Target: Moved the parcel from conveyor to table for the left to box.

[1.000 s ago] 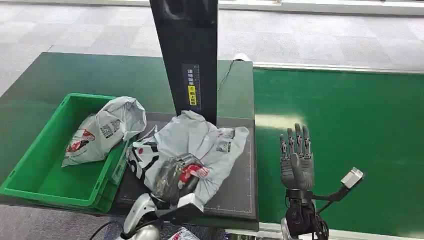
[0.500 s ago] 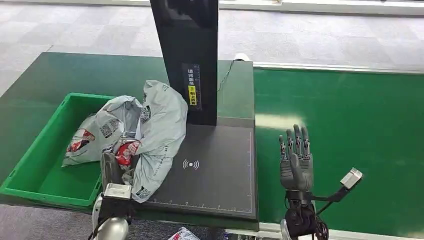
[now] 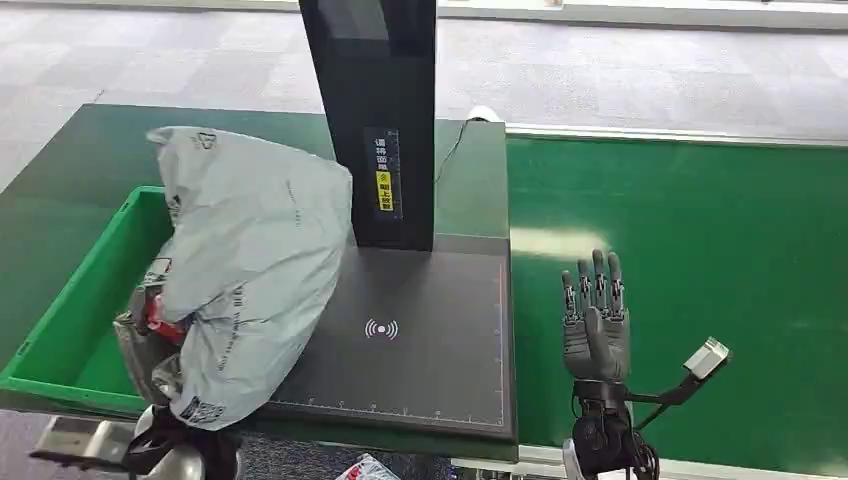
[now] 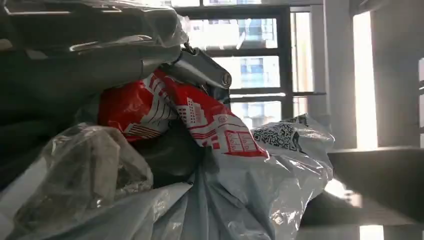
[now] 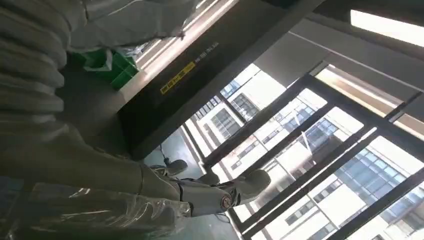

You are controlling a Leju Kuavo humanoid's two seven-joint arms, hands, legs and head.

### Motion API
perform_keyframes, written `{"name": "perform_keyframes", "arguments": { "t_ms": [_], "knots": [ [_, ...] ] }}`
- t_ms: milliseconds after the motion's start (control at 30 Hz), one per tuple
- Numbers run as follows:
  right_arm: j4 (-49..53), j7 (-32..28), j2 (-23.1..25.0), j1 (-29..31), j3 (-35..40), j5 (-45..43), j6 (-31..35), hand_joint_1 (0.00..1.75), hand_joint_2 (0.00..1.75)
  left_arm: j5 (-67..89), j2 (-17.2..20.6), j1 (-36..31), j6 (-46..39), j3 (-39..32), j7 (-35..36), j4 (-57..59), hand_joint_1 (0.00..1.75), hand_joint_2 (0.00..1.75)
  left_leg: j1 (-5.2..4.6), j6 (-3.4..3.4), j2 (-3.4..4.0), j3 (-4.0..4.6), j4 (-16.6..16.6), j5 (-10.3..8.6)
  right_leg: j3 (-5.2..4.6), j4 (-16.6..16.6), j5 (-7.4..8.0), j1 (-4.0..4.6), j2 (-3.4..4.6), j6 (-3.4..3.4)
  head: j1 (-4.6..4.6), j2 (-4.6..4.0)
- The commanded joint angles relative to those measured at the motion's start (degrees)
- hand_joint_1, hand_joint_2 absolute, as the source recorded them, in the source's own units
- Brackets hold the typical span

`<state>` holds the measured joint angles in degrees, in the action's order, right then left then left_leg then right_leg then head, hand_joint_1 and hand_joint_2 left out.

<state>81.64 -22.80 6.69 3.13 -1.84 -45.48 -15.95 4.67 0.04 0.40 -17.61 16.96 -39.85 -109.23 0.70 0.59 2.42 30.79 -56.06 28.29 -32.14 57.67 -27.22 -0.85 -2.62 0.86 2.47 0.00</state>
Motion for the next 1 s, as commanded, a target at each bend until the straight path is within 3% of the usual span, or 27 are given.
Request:
{"name": "perform_keyframes", "arguments": {
  "t_ms": [33,67,167,233,367,667,800,900,1000],
  "knots": [
    [0.0,0.4,-1.7,-0.1,1.0,2.1,2.3,0.00,1.75,-8.2,-2.9,2.7,9.9,-7.2,-0.2,-16.3,1.75,1.75,0.03,-0.05,-0.08,0.11,-0.1,0.02,-0.11,0.0,0.03,0.03,0.25,-0.04,0.00,0.00],
    [0.0,0.4,-1.7,-0.1,1.0,2.1,2.3,0.00,1.75,-8.2,-2.9,2.7,9.9,-7.2,-0.2,-16.3,1.75,1.75,0.03,-0.04,-0.06,0.09,0.0,0.01,-0.08,0.0,0.04,0.03,0.21,-0.03,0.00,0.00],
    [0.2,0.5,-2.3,-0.4,2.3,10.2,4.5,0.00,1.75,-9.5,-10.5,2.6,17.0,-17.0,-0.2,-19.8,1.75,1.75,0.02,-0.04,-0.04,0.08,0.0,0.01,-0.08,0.0,0.04,0.02,0.21,-0.03,0.02,0.00],
    [0.2,0.1,-2.5,-0.3,2.8,12.9,4.8,0.00,1.75,-11.4,-11.5,2.4,18.8,-20.2,-0.2,-19.8,1.75,1.75,0.04,-0.05,-0.02,0.09,-0.1,0.01,-0.09,0.0,0.06,0.04,0.30,-0.04,0.00,0.00],
    [1.4,0.3,-2.0,-0.5,2.1,15.2,4.7,0.00,1.75,-23.2,-18.3,0.3,32.9,-34.6,-0.2,-14.9,1.75,1.75,-0.02,-0.03,-0.02,-0.03,0.0,-0.02,-0.01,0.0,0.04,-0.03,0.25,-0.05,0.02,0.00],
    [1.8,0.6,-1.9,-1.1,1.3,15.4,4.4,0.00,1.75,-34.9,-16.9,-0.9,33.4,-37.4,-0.2,-12.2,1.75,1.75,0.00,-0.07,-0.23,0.00,0.1,-0.07,0.01,-0.1,0.08,0.00,0.19,-0.05,0.00,0.00],
    [1.9,0.8,-1.8,-1.6,0.7,15.3,4.1,0.00,1.75,-39.1,-16.3,-2.1,28.0,-44.3,-0.2,-11.4,1.75,1.75,-0.01,-0.03,-0.12,-0.06,0.1,-0.05,0.03,-0.1,0.04,-0.02,0.19,-0.06,0.00,0.00],
    [2.4,0.8,-1.7,-2.0,0.5,15.4,3.9,0.00,1.75,-34.0,-18.5,-4.1,24.2,-51.6,-0.2,-11.5,1.75,1.75,-0.01,-0.03,-0.12,-0.06,0.1,-0.05,0.02,-0.1,0.04,-0.02,0.21,-0.07,0.00,0.00],
    [2.4,0.9,-1.7,-2.1,0.6,15.5,3.9,0.00,1.75,-32.0,-19.1,-4.8,23.7,-53.2,-0.2,-12.0,1.75,1.75,0.01,-0.04,-0.13,-0.03,0.1,-0.03,0.00,-0.1,0.04,0.00,0.21,-0.06,0.02,0.00]
  ]
}}
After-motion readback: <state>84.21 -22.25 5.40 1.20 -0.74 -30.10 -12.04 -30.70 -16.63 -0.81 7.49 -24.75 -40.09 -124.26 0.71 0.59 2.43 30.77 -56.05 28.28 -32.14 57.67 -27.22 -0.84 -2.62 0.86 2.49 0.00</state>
